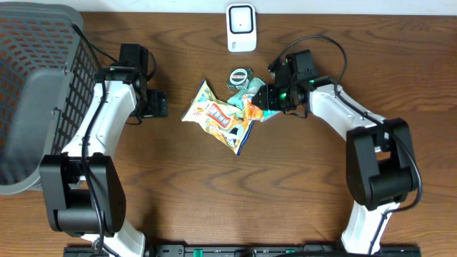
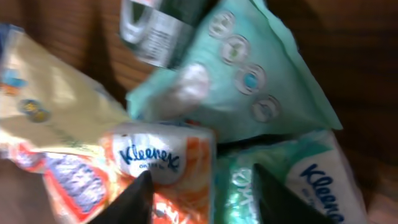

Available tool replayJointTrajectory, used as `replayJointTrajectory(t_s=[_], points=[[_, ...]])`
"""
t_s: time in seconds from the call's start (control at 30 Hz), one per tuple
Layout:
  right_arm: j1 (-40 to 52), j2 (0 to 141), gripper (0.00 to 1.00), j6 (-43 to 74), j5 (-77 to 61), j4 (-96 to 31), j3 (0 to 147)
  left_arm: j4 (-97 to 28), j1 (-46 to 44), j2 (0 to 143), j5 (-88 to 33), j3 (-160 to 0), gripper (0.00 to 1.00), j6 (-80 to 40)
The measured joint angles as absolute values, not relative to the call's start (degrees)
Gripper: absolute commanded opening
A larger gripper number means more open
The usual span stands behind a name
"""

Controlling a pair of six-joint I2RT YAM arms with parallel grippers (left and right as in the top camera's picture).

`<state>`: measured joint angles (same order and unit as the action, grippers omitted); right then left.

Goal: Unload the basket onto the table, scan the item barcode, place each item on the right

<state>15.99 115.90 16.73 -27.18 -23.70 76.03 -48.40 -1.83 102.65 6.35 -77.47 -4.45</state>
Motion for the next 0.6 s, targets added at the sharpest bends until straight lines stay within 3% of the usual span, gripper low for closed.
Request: replayJointTrajectory(t_s=[0.33, 0.6], points=[[14.7, 113.8, 0.44, 16.7, -14.0, -34.6, 77.1, -48.4, -1.8, 102.7, 6.4, -77.5, 0.98, -4.4], [13.5, 108.9, 0.53, 15.9, -1.1, -38.6, 77.1, -48.4, -1.8, 102.7, 6.4, -77.5, 0.98, -4.4]])
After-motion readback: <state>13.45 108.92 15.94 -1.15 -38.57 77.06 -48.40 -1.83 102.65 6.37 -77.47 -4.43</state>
